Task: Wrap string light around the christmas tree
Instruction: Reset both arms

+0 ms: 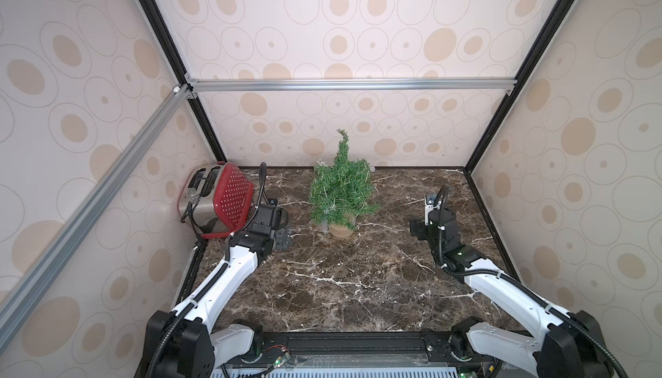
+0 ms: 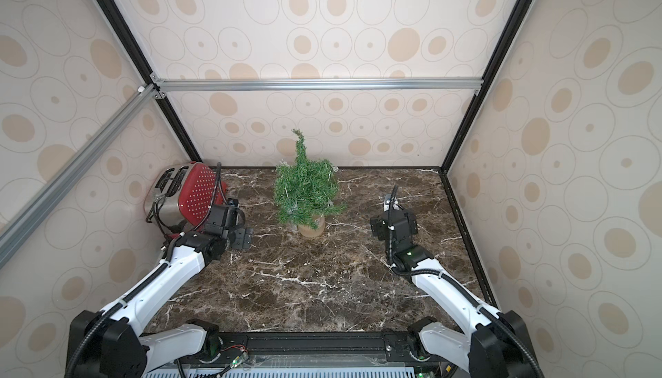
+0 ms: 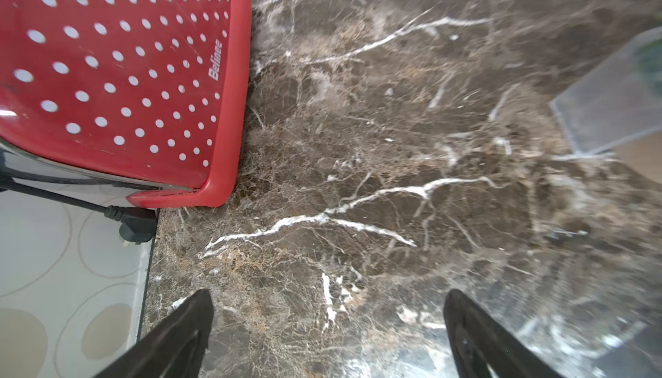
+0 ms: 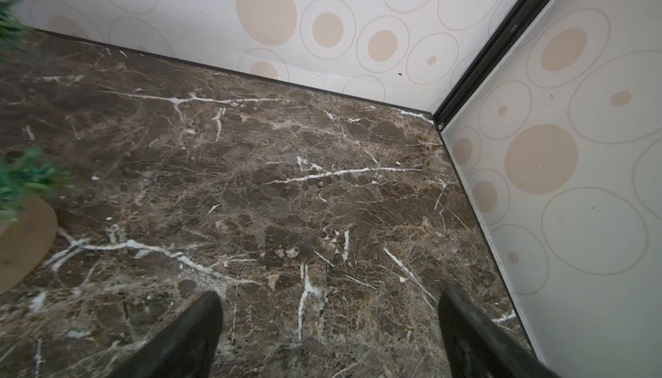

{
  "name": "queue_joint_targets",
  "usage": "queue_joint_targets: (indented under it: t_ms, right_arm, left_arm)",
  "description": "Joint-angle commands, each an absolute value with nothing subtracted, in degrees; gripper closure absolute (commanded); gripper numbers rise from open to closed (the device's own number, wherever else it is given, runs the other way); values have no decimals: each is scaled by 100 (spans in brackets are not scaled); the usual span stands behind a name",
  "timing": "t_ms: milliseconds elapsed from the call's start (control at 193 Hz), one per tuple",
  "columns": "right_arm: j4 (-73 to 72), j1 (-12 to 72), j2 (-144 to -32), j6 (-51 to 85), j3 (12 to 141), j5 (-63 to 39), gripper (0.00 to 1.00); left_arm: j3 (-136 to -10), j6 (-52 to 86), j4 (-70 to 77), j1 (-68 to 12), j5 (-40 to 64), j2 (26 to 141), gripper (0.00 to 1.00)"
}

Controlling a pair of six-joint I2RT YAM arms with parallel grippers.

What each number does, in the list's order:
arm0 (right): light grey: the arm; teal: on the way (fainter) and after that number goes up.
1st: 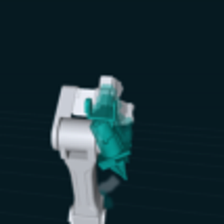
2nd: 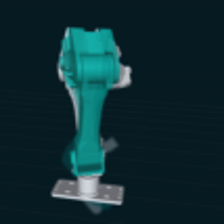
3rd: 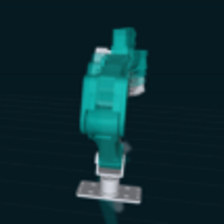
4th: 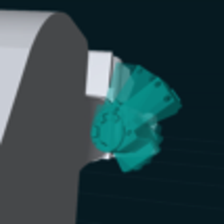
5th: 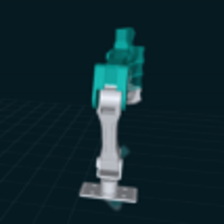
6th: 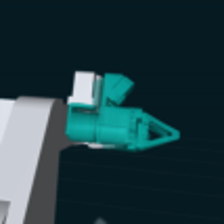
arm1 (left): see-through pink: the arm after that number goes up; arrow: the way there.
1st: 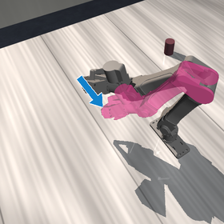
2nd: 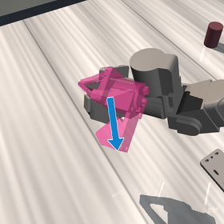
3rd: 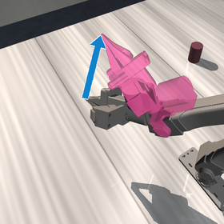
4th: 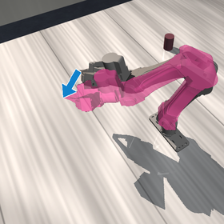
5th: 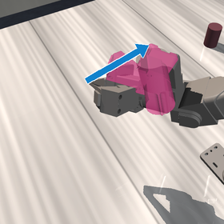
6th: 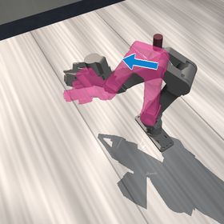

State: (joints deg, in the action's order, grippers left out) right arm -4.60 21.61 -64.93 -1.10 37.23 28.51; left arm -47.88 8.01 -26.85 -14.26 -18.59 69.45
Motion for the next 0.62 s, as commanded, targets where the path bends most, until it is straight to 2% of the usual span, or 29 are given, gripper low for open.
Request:
queue_joint_targets:
  t_ms: [0,98,280,570,612]
  right_arm:
    - [-927,1954,-6834,-167,3595,2666,3]
    - [-1219,1760,-7096,-167,3392,2659,2]
    - [-2650,1383,-7288,-251,2688,2237,2]
    - [-4509,1267,-8031,-621,2144,2126,2]
    - [-4669,1207,-8104,-564,2099,2093,1]
  left_arm:
    - [-4966,751,-2245,-1223,-2355,7265,1]
    - [-4491,594,-1322,-1078,-2532,7272,1]
    - [-3625,509,442,-657,-1830,6978,1]
    - [-2630,79,3056,-642,-1806,7707,1]
    - [-2709,29,2828,-633,-1764,7694,1]
